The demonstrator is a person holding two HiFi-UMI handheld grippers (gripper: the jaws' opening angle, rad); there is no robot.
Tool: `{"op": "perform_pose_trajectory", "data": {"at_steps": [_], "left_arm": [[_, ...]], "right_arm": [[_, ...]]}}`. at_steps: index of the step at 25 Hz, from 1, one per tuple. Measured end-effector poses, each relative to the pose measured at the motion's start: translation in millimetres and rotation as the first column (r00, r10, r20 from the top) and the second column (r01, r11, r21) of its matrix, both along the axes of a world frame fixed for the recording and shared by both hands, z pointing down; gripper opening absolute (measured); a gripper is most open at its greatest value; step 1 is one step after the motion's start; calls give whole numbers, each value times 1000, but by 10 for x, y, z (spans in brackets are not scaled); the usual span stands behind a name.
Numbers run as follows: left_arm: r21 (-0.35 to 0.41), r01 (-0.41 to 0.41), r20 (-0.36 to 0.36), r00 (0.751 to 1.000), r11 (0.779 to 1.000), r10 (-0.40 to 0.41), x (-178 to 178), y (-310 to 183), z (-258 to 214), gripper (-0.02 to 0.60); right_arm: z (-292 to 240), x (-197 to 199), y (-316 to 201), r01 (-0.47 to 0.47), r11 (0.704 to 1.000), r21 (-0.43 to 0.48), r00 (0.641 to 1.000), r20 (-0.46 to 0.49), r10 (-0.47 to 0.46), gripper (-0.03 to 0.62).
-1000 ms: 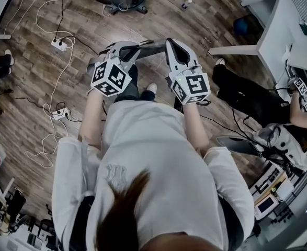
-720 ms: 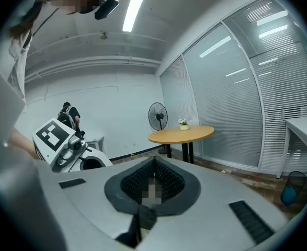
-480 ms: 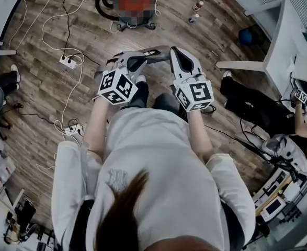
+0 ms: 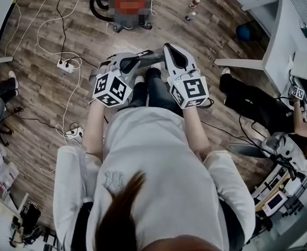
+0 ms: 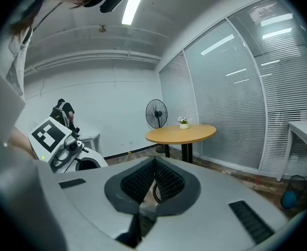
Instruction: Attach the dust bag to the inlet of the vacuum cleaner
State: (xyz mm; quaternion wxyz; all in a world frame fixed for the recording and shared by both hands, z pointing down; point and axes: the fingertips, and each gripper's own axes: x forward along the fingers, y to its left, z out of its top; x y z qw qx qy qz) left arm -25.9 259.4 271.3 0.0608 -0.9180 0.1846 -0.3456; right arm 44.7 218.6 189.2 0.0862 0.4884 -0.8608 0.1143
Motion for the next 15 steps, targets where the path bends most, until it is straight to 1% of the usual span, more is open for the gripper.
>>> {"op": "perform_pose_trajectory", "data": {"at_steps": [5,10,15], "left_arm": [[-12,7,16,1000,1000,-7,15,-261,51,37],[-11,25,30,999,1000,-25,135,-726,71,37],[2,57,33,998,998,-57,256,-1215,48,37]], "right_arm": [[45,-2,-309,26,1000,-15,1000,12,-26,5],[54,126,-821,48,999,-15,999,22,-48,5],[42,278,-1326,64,998,-7,998,-8,-64,5]]}}
